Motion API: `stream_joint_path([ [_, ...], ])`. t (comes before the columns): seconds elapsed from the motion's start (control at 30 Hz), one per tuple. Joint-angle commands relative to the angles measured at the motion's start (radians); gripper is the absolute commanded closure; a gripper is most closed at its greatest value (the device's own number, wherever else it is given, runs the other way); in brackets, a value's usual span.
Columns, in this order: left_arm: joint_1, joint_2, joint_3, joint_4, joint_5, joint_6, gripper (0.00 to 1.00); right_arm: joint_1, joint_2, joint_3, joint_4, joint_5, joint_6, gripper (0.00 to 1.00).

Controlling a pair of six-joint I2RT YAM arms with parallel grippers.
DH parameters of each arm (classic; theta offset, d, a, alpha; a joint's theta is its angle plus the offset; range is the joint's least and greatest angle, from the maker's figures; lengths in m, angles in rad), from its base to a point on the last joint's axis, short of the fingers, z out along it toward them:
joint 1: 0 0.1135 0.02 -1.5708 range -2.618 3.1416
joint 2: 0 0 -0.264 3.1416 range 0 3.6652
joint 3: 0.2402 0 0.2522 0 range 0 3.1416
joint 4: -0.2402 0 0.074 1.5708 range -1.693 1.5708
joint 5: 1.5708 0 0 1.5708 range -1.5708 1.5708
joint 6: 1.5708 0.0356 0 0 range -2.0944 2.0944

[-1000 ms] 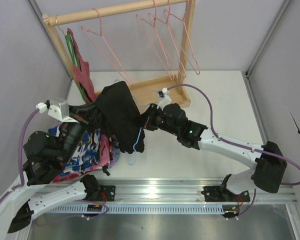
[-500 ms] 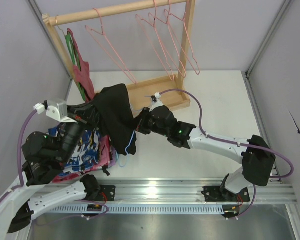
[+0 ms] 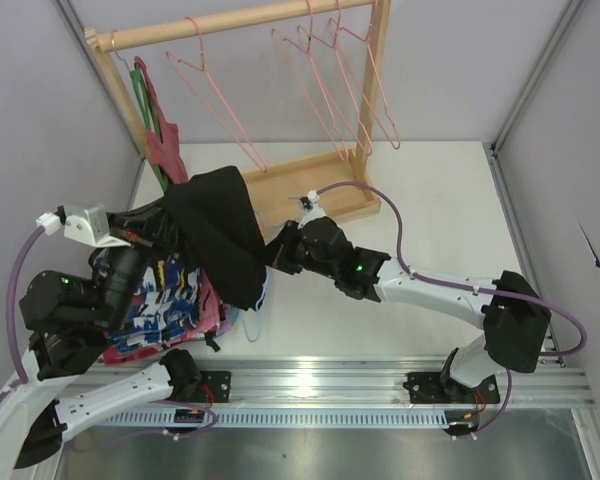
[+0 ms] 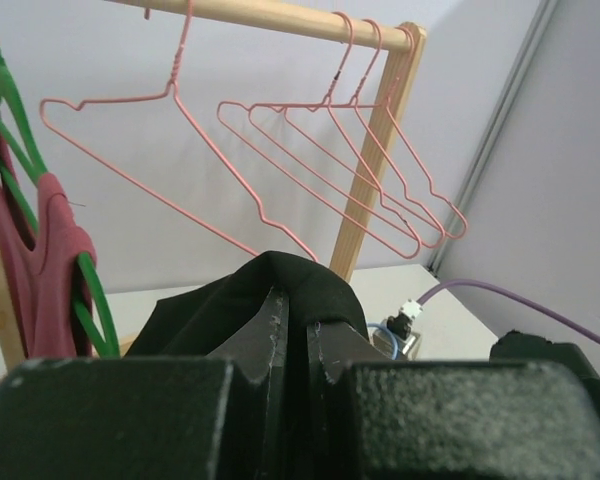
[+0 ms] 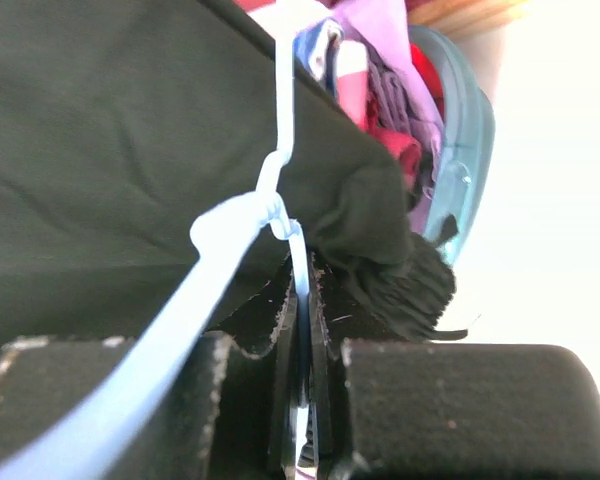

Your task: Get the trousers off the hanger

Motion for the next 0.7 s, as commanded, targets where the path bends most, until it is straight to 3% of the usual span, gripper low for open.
stream_joint_path([
  [0.0,-0.001,-0.026,0.119,0.245,-0.020,0.031,1.00,0.008,0.017,-0.055,-0.143,0.051,-0.090,1.00],
  [0.4,-0.001,0.012,0.271,0.062,0.052,0.051,1.00,0.001,-0.072,-0.154,-0.151,0.090,-0.105,1.00],
  [0.67,-0.001,-0.060,0.328,-0.054,-0.124,0.175,1.00,-0.017,-0.136,-0.216,-0.176,0.110,-0.118,1.00],
])
